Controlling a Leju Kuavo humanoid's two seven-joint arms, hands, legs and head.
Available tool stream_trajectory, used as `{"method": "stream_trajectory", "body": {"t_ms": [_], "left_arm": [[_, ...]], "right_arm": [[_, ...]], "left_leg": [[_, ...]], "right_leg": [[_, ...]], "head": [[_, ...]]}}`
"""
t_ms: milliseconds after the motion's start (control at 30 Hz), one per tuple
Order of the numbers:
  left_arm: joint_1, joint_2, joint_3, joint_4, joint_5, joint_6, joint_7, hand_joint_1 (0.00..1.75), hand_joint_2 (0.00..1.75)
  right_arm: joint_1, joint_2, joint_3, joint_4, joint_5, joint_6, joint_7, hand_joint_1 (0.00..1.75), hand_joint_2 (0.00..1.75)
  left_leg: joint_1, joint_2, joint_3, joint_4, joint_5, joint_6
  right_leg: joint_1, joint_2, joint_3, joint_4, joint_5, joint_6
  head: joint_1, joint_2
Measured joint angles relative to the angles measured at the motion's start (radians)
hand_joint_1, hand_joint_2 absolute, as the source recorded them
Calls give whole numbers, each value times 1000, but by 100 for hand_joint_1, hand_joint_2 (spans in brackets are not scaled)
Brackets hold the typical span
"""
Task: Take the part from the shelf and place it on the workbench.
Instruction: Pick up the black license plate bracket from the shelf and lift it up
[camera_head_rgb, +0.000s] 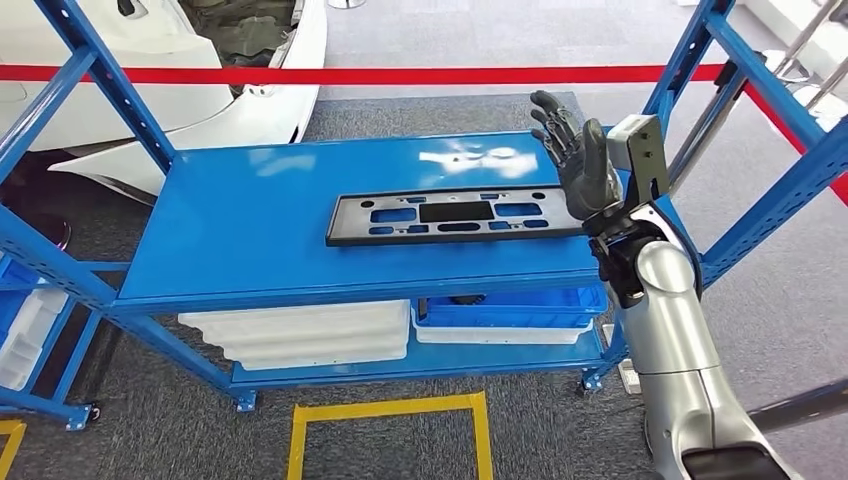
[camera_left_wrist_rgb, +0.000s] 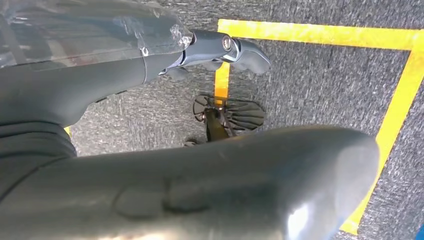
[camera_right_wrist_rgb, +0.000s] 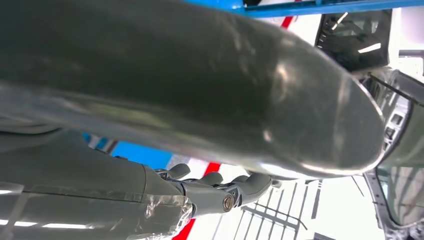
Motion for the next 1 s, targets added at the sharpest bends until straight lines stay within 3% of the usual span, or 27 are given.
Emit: {"method": "stream_trajectory", "body": {"t_ms": [167, 233, 300, 333, 367, 433, 500, 533, 633, 700, 733, 800, 833, 867, 900, 967, 1000], "left_arm": [[2, 0, 0, 1, -1, 0, 0, 0, 0], [0, 0, 0, 1, -1, -1, 0, 0, 0], [0, 0, 0, 1, -1, 0, 0, 0, 0], [0, 0, 0, 1, -1, 0, 0, 0, 0], [0, 0, 0, 1, -1, 0, 0, 0, 0], [0, 0, 0, 1, 0, 1, 0, 0, 0], [-1, 0, 0, 1, 0, 3, 0, 0, 0], [-2, 0, 0, 1, 0, 4, 0, 0, 0], [-4, 0, 0, 1, 0, 5, 0, 0, 0], [-6, 0, 0, 1, 0, 5, 0, 0, 0], [-7, 0, 0, 1, 0, 5, 0, 0, 0], [-5, 1, -1, 1, -1, 6, 0, 0, 0], [-3, 0, -1, 1, -1, 8, 0, 0, 0], [-1, 0, -1, 1, 0, 10, 0, 0, 0], [-1, 0, -1, 1, 2, 13, 1, 0, 0], [-1, 1, -1, 1, 9, 20, 8, 0, 0], [-1, 2, -1, 1, 13, 22, 12, 0, 0]], "right_arm": [[1, -2, 0, -4, -1, -2, 2, 0, 0], [0, -5, 0, -6, -1, -3, 2, 0, 0], [4, -6, 0, -6, -1, -3, 3, 0, 0], [8, -7, 0, -6, -1, -4, 4, 0, 0], [12, -7, 0, -6, -1, -4, 5, 0, 0], [15, -7, 0, -8, -1, -5, 8, 0, 0], [15, -7, 0, -11, -1, -5, 12, 0, 0], [15, -7, 0, -13, -1, -5, 14, 0, 0], [17, -7, 0, -20, 0, -5, 18, 0, 0], [15, -7, 0, -27, 0, -4, 21, 0, 0], [15, -7, 0, -30, -2, -4, 24, 0, 0], [15, -7, 0, -34, -6, -4, 29, 0, 0], [17, -7, 0, -34, -7, -4, 31, 0, 0], [18, -6, 0, -34, -6, -5, 33, 0, 0], [20, -6, 0, -36, -4, -6, 35, 0, 0], [20, -6, 0, -41, 4, -10, 37, 0, 0], [19, -5, 0, -43, 7, -12, 39, 0, 0]], "left_leg": [[-4, 0, 15, -33, -1, 35], [-1, 0, 28, -40, -6, 46], [-2, 0, 40, -41, -16, 53], [-3, 0, 46, -41, -23, 54], [-3, -1, 55, -41, -30, 54], [-3, -2, 74, -39, -45, 50], [-6, -3, 86, -36, -60, 41], [-7, -3, 89, -36, -65, 35], [-8, -4, 96, -41, -73, 19], [-7, -2, 86, -3, -96, 7], [-6, -2, 63, 47, -117, 2], [-5, -1, -15, 180, -161, -4], [-5, -1, -48, 227, -166, -5], [-5, -1, -66, 240, -152, -4], [-6, -1, -64, 213, -118, -2], [-9, -2, -23, 88, -29, 9], [-11, -2, -2, 31, -1, 16]], "right_leg": [[-1, 0, -3, 18, -28, 30], [-3, -1, -49, 112, -68, 37], [-3, 0, -132, 246, -107, 40], [-3, -1, -164, 284, -106, 41], [-3, -1, -178, 286, -84, 40], [-3, -1, -153, 180, 7, 35], [0, -1, -111, 63, 65, 29], [1, 0, -101, 34, 72, 25], [2, 3, -93, 19, 63, 11], [-2, 1, -79, 10, 59, 0], [-3, 0, -72, 7, 55, -5], [-2, -2, -60, 7, 46, -13], [-1, -1, -54, 7, 40, -14], [0, -1, -46, 7, 34, -15], [0, 0, -37, 8, 28, -14], [1, 1, -17, 7, 13, -10], [3, 3, -10, 7, 6, -6]], "head": [[8, 0], [20, 0], [34, 0], [39, 0], [43, 0], [53, 0], [59, 0], [60, 0], [56, 0], [47, 0], [41, 0], [27, 0], [23, 0], [19, 0], [15, 0], [5, 0], [1, 0]]}}
